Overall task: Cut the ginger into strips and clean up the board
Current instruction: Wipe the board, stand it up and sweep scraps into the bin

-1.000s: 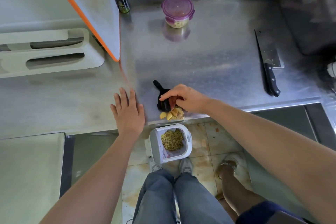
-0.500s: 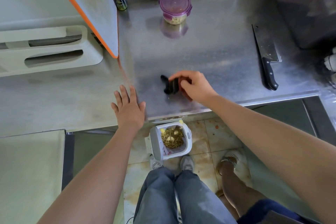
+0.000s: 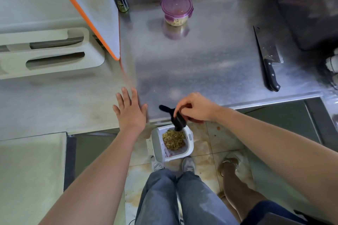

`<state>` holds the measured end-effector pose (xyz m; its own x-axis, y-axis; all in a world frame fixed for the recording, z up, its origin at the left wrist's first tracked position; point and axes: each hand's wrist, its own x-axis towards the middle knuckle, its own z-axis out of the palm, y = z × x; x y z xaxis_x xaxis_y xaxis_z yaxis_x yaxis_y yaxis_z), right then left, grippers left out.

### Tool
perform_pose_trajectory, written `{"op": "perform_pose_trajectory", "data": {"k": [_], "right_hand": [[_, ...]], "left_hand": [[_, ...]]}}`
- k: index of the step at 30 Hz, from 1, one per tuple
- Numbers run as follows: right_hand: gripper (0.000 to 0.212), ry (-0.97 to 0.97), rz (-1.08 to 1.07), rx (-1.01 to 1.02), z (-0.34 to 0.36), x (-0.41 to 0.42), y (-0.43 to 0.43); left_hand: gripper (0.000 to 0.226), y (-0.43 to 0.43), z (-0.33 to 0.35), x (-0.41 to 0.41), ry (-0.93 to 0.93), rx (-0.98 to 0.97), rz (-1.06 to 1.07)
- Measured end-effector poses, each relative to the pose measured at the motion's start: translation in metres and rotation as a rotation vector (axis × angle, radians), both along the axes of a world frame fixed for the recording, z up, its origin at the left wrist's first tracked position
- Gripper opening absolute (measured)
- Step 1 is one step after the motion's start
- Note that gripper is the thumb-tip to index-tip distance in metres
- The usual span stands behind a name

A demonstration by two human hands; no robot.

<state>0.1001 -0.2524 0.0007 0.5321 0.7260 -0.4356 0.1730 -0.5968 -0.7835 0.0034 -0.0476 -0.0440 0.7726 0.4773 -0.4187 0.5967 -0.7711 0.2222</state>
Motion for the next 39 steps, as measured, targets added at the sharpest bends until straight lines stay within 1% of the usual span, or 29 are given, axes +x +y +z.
{"op": "perform_pose_trajectory", "data": {"k": [1, 2, 4, 5, 6, 7, 9, 10, 12, 13, 14, 15, 16, 18, 19, 20, 21, 23, 24, 25, 26, 28, 29, 30, 31, 33, 35, 37, 39], "right_hand": [[0.036, 0.023, -0.126, 0.035, 0.002, 0.003, -0.004], [0.037, -0.008, -0.298, 0.089, 0.002, 0.008, -0.009], [0.041, -0.130, -0.626, 0.189, 0.000, 0.024, -0.019], [0.043, -0.172, -0.728, 0.190, -0.002, 0.031, -0.023], [0.045, -0.193, -0.783, 0.167, -0.007, 0.034, -0.025], [0.047, -0.226, -0.768, 0.124, -0.008, 0.033, -0.026], [0.047, -0.342, -0.567, 0.042, -0.011, 0.020, -0.026], [0.045, -0.334, -0.462, 0.035, -0.009, 0.009, -0.023], [0.039, -0.088, -0.297, 0.030, -0.002, -0.009, -0.017], [0.037, 0.028, -0.255, 0.033, 0.000, -0.011, -0.015], [0.036, 0.101, -0.277, 0.049, 0.002, -0.009, -0.015], [0.037, 0.101, -0.349, 0.072, 0.002, -0.002, -0.017], [0.038, 0.042, -0.462, 0.103, 0.000, 0.010, -0.022], [0.040, -0.172, -0.760, 0.160, 0.001, 0.037, -0.037], [0.039, -0.241, -0.895, 0.171, -0.001, 0.052, -0.048], [0.038, -0.268, -1.004, 0.168, -0.004, 0.063, -0.058], [0.038, -0.284, -1.061, 0.125, -0.010, 0.069, -0.068], [0.039, -0.357, -1.026, -0.040, -0.022, 0.069, -0.076], [0.041, -0.433, -0.948, -0.081, -0.026, 0.063, -0.073], [0.042, -0.490, -0.856, -0.066, -0.027, 0.053, -0.064], [0.041, -0.470, -0.762, -0.004, -0.028, 0.042, -0.054], [0.039, -0.299, -0.574, 0.102, -0.021, 0.021, -0.033], [0.039, -0.218, -0.514, 0.119, -0.020, 0.015, -0.027], [0.039, -0.181, -0.520, 0.143, -0.020, 0.012, -0.025], [0.039, -0.197, -0.610, 0.173, -0.019, 0.015, -0.025], [0.041, -0.275, -0.870, 0.235, -0.023, 0.034, -0.035], [0.044, -0.320, -1.043, 0.196, -0.028, 0.058, -0.049], [0.048, -0.353, -1.031, 0.074, -0.034, 0.073, -0.051], [0.051, -0.411, -0.869, 0.054, -0.035, 0.075, -0.039]], "left_hand": [[0.065, 0.000, -0.001, 0.000, 0.000, 0.000, 0.000], [0.065, -0.001, -0.001, -0.001, -0.001, 0.001, 0.001], [0.065, -0.002, 0.000, -0.001, -0.002, 0.010, 0.007], [0.065, -0.002, 0.000, 0.000, 0.000, 0.021, 0.010], [0.065, -0.003, 0.001, 0.000, 0.004, 0.037, 0.011], [0.065, -0.005, 0.002, 0.001, 0.004, 0.061, 0.008], [0.064, -0.011, 0.004, 0.004, -0.017, 0.102, 0.009], [0.063, -0.014, 0.004, 0.006, -0.036, 0.111, 0.016], [0.061, -0.021, 0.005, 0.009, -0.075, 0.106, 0.023], [0.060, -0.024, 0.005, 0.011, -0.096, 0.100, 0.017], [0.059, -0.027, 0.005, 0.013, -0.118, 0.096, 0.003], [0.058, -0.030, 0.005, 0.015, -0.135, 0.093, -0.013], [0.058, -0.032, 0.005, 0.018, -0.147, 0.088, -0.026], [0.058, -0.036, 0.004, 0.024, -0.150, 0.070, -0.034], [0.059, -0.038, 0.003, 0.026, -0.144, 0.063, -0.032], [0.059, -0.040, 0.002, 0.028, -0.133, 0.061, -0.029], [0.060, -0.041, 0.001, 0.029, -0.118, 0.065, -0.026], [0.061, -0.045, -0.002, 0.030, -0.094, 0.087, -0.023], [0.062, -0.046, -0.003, 0.030, -0.088, 0.096, -0.022], [0.062, -0.047, -0.004, 0.030, -0.087, 0.100, -0.021], [0.062, -0.048, -0.005, 0.030, -0.086, 0.099, -0.019], [0.063, -0.048, -0.007, 0.030, -0.084, 0.093, -0.016], [0.063, -0.047, -0.008, 0.029, -0.083, 0.093, -0.017], [0.063, -0.046, -0.008, 0.028, -0.082, 0.090, -0.019], [0.063, -0.045, -0.008, 0.028, -0.084, 0.086, -0.022], [0.062, -0.043, -0.009, 0.026, -0.102, 0.085, -0.023], [0.061, -0.043, -0.008, 0.026, -0.139, 0.093, -0.018], [0.058, -0.042, -0.006, 0.025, -0.175, 0.103, -0.012], [0.055, -0.039, -0.005, 0.023, -0.198, 0.110, -0.020]]}}
